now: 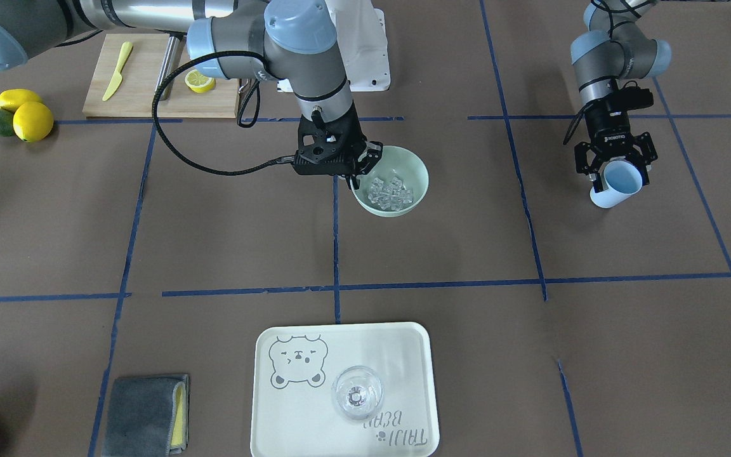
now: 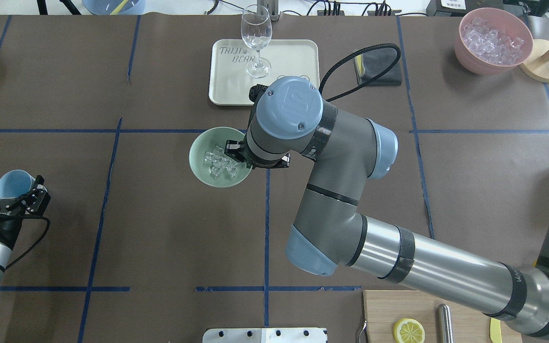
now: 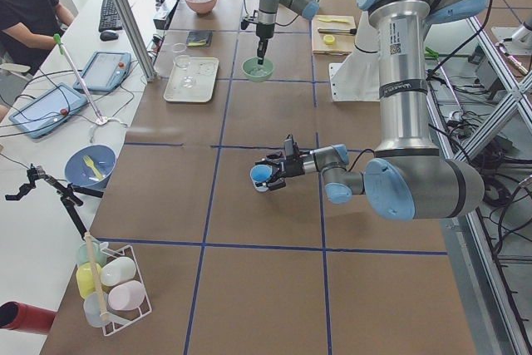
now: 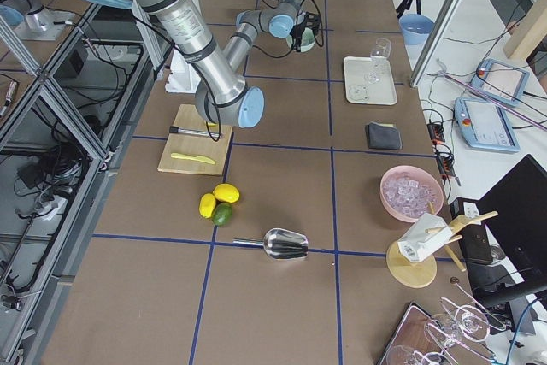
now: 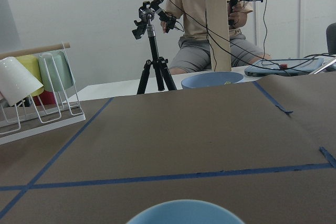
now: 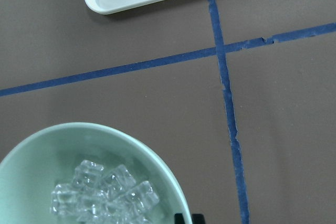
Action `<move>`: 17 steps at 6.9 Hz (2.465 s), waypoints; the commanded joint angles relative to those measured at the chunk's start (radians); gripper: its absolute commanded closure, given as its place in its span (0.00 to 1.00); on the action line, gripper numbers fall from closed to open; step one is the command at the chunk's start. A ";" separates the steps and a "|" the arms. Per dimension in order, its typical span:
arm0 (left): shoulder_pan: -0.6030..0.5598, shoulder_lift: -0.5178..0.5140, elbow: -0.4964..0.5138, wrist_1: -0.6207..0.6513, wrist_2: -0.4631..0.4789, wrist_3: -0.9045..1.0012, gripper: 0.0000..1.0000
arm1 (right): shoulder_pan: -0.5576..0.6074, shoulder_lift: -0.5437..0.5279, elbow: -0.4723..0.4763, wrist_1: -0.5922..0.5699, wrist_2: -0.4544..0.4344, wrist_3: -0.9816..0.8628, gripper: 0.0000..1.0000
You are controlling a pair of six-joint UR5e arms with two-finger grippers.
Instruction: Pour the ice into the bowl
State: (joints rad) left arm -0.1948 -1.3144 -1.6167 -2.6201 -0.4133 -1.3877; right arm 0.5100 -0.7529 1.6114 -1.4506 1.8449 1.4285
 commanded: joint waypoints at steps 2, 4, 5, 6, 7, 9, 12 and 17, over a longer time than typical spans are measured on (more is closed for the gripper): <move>-0.008 0.082 -0.145 0.000 -0.004 0.067 0.00 | 0.011 -0.083 0.085 -0.001 0.000 -0.013 1.00; -0.068 0.096 -0.254 0.000 -0.059 0.200 0.00 | 0.036 -0.228 0.274 -0.086 0.000 -0.110 1.00; -0.119 0.096 -0.300 0.000 -0.106 0.296 0.00 | 0.054 -0.293 0.348 -0.114 0.000 -0.182 1.00; -0.183 0.095 -0.339 0.000 -0.167 0.409 0.00 | 0.077 -0.377 0.387 -0.102 0.005 -0.233 1.00; -0.268 0.087 -0.357 0.005 -0.265 0.499 0.00 | 0.123 -0.431 0.406 -0.094 0.017 -0.303 1.00; -0.391 0.016 -0.359 0.082 -0.367 0.660 0.00 | 0.212 -0.556 0.436 -0.044 0.091 -0.403 1.00; -0.565 -0.175 -0.478 0.526 -0.599 0.764 0.00 | 0.382 -0.800 0.432 0.107 0.186 -0.653 1.00; -1.027 -0.380 -0.482 0.872 -1.085 1.290 0.00 | 0.505 -0.931 0.167 0.458 0.195 -0.823 1.00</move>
State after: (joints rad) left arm -1.1187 -1.6531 -2.1077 -1.8262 -1.4229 -0.2455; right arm 1.0006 -1.6603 1.8749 -1.1454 2.0355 0.6176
